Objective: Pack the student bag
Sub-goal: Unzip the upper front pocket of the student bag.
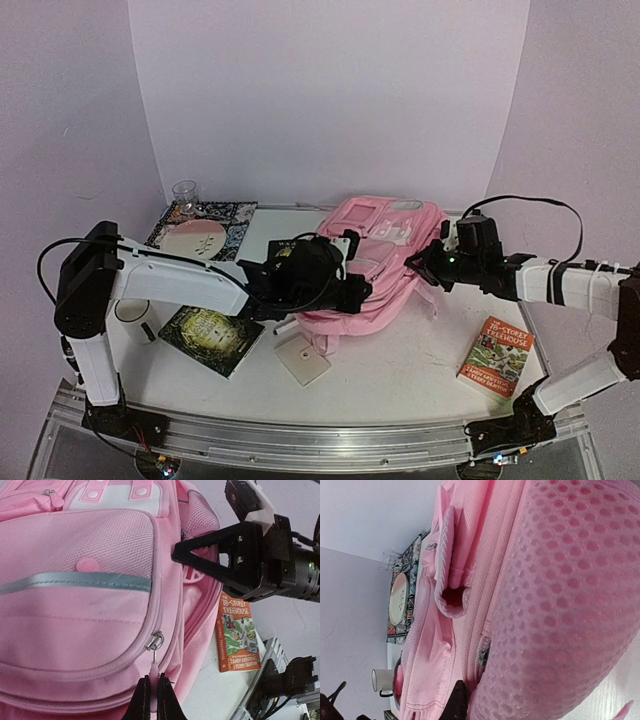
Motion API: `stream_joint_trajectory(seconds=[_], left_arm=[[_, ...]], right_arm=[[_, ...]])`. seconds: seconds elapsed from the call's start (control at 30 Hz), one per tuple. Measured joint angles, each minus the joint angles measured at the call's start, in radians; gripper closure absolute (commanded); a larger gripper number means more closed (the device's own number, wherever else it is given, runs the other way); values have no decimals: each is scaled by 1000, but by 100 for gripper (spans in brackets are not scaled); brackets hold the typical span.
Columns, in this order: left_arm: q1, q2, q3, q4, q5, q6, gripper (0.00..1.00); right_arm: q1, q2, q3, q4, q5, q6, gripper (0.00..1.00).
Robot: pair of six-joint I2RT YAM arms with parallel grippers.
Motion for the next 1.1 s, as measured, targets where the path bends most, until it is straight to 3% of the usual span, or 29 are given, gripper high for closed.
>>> stream_joint_trajectory(seconds=[0.3, 0.77, 1.1], left_arm=[[-11, -44, -68, -47, -149, 78, 100], [207, -112, -258, 5, -141, 219, 100], [311, -99, -263, 96, 16, 346, 100]], right_arm=[[-5, 8, 34, -54, 73, -40, 100], [-163, 31, 69, -57, -215, -135, 100], [-262, 32, 69, -34, -425, -163, 100]])
